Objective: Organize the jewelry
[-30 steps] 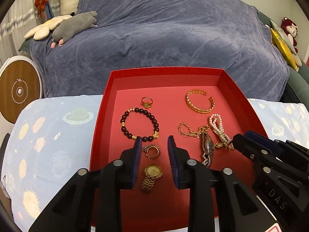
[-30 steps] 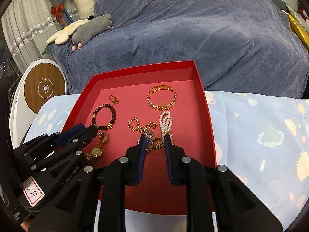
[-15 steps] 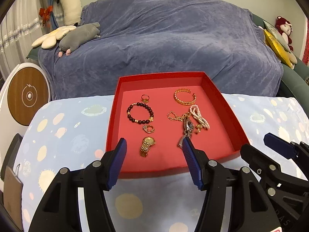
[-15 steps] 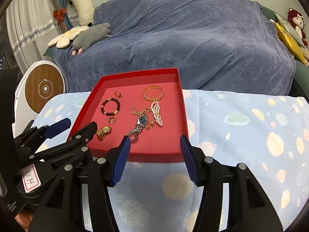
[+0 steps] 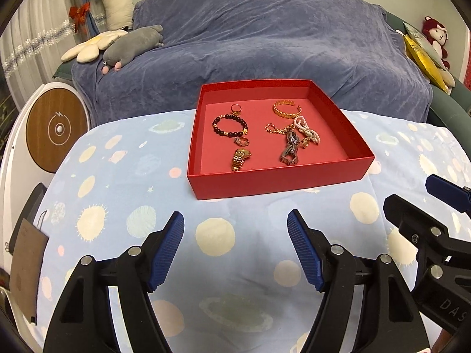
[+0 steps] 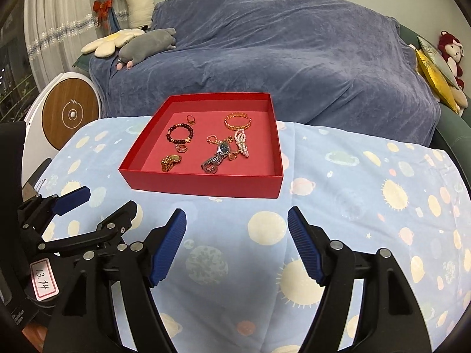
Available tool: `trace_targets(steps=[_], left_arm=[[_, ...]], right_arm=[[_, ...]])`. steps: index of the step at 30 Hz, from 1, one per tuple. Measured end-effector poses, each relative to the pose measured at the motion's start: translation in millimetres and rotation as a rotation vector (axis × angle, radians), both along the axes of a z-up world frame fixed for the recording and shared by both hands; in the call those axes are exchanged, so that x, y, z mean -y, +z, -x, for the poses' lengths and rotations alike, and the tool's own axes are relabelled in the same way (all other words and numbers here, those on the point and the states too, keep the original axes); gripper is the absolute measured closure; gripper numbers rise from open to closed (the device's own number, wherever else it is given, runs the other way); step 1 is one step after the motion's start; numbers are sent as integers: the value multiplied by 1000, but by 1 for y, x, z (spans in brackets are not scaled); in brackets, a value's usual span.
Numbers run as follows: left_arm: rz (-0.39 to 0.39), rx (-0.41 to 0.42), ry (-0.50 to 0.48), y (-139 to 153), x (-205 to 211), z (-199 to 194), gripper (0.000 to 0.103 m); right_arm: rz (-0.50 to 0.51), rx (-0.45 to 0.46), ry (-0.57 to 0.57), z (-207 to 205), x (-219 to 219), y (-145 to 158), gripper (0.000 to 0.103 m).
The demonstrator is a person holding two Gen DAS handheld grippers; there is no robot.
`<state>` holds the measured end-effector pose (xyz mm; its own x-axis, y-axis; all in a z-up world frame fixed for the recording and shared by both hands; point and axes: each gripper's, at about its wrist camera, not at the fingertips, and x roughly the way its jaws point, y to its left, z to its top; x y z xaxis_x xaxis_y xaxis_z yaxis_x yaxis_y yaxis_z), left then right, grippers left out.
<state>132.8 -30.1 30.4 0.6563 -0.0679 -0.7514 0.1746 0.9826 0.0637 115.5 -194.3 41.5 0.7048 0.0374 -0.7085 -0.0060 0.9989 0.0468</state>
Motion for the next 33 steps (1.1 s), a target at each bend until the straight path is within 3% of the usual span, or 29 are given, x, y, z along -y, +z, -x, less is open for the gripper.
trace_targets(steps=[28,33], left_arm=[[-11,-33,5,-10,-5,1,31],[-6,-36,9,-10,-6,0,31]], right_arm=[[18,-25,-3,-2,-5,-13,28],[7,-15,-17,0,-4,-13,21]])
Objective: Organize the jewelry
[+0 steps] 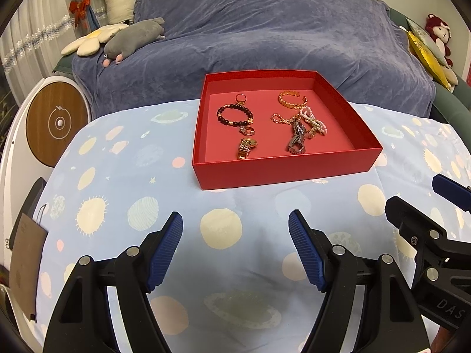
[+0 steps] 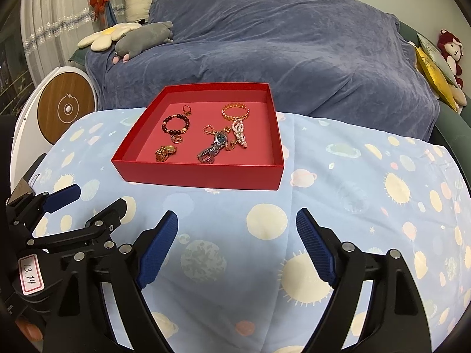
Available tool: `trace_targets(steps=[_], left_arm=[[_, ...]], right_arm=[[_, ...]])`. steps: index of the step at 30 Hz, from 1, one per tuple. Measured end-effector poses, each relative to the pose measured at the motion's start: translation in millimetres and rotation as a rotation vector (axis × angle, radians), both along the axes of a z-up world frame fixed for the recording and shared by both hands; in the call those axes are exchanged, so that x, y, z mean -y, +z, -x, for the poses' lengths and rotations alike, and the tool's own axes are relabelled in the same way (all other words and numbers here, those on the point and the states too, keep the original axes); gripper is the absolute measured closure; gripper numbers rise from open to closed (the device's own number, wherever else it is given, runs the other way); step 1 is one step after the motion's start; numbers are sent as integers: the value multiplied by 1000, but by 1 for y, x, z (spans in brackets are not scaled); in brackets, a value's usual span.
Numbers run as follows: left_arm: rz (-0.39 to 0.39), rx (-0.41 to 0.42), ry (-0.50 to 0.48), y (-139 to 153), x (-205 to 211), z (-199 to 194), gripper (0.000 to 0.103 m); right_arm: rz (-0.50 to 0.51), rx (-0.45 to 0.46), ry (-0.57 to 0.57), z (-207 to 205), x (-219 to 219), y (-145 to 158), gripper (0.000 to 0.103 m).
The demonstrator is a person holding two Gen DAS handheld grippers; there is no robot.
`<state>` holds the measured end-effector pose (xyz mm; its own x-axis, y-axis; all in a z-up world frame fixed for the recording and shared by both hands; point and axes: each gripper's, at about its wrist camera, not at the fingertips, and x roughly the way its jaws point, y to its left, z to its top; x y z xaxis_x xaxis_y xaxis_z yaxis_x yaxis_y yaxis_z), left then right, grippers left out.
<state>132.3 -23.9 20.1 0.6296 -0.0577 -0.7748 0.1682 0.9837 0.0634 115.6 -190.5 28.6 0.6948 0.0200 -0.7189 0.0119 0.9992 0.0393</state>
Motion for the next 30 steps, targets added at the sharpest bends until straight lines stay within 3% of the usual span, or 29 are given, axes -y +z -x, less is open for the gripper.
trace_targets(steps=[10,30], left_arm=[[-11,-1,13,-2,0,0,30],[-14,5,60,1,-6,-1,22]], right_arm=[[2,2,-4,0,2,0,20],[-4,13,-17,1,8,1,9]])
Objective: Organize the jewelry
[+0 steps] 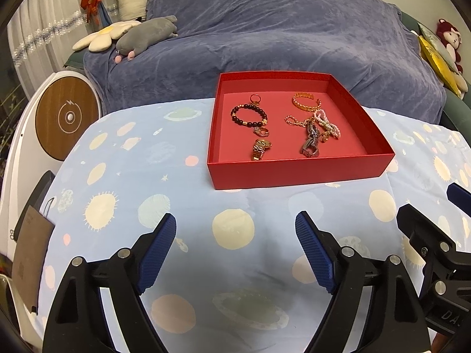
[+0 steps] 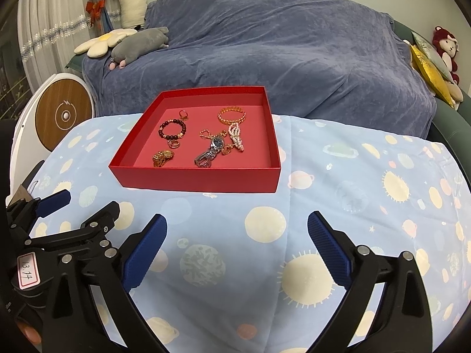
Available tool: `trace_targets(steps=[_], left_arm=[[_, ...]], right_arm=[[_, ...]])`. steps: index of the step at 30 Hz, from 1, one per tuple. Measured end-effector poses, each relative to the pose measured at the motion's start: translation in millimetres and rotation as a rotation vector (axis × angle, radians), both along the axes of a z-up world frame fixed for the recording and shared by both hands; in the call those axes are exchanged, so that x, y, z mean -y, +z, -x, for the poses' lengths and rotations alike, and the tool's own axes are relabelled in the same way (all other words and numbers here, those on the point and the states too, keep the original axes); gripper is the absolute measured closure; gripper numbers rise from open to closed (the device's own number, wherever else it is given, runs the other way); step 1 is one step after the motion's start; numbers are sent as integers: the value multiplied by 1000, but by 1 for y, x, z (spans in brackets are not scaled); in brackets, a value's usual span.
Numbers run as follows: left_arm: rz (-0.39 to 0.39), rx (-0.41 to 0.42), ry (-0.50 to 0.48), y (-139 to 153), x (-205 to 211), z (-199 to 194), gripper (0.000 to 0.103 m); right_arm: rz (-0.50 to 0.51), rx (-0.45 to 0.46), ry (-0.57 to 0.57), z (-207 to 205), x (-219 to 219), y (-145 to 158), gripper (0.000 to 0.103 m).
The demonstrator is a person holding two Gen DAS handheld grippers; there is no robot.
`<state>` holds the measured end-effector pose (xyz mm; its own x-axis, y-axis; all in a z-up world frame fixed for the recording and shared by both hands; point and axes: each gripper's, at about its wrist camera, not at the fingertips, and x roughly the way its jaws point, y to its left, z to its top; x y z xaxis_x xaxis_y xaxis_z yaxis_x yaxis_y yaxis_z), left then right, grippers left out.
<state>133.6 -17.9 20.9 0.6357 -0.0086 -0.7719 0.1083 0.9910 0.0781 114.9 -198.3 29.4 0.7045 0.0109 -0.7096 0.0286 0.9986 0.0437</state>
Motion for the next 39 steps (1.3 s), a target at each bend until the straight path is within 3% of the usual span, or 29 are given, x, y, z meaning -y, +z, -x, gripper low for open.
trace_targets(steps=[34,39], left_arm=[[-17,43,29,5,0,3,18],[14,22,32,2,-3,1,18]], right_arm=[[-11,1,-5,0,-3,1,8],[-3,2,0,0,-3,1,8]])
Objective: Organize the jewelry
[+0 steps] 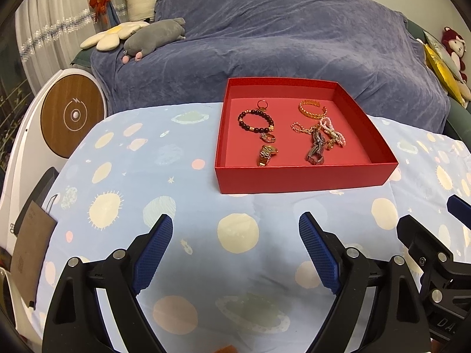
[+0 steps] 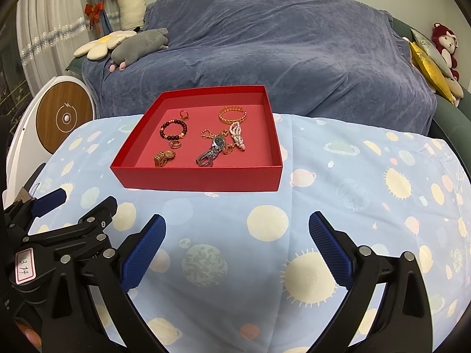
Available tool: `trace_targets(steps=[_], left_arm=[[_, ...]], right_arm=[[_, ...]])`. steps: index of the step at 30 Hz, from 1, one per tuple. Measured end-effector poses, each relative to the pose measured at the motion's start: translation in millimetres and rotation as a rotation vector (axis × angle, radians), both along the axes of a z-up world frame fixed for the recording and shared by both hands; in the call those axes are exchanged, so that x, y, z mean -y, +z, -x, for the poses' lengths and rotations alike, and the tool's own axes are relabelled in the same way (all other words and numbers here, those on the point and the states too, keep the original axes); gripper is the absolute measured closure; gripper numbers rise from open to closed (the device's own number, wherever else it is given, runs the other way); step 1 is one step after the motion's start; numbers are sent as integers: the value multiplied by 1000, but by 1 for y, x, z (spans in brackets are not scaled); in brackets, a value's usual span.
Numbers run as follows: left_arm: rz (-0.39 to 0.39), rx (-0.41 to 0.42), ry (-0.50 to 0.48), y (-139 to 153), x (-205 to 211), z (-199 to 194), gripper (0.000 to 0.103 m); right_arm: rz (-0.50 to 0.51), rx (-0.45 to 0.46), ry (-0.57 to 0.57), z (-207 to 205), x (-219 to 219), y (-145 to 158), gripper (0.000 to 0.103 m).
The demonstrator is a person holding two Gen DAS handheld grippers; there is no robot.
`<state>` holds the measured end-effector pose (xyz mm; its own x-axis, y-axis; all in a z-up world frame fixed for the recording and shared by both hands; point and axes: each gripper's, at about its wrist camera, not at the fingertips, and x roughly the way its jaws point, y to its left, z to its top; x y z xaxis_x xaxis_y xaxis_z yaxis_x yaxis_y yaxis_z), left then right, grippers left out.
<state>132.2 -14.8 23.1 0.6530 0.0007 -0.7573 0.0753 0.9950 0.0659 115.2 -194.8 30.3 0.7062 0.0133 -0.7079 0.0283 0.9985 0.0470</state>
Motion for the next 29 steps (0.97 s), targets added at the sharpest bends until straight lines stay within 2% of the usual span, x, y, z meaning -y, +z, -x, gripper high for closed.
trace_targets(steps=[17,29], left_arm=[[8,1,14,-4,-2,1,17],[-14,-7,21,-5,-1,0,17]], right_arm=[[6,-3,6,1,-4,-3,8],[8,0,4,1,-6,-4,6]])
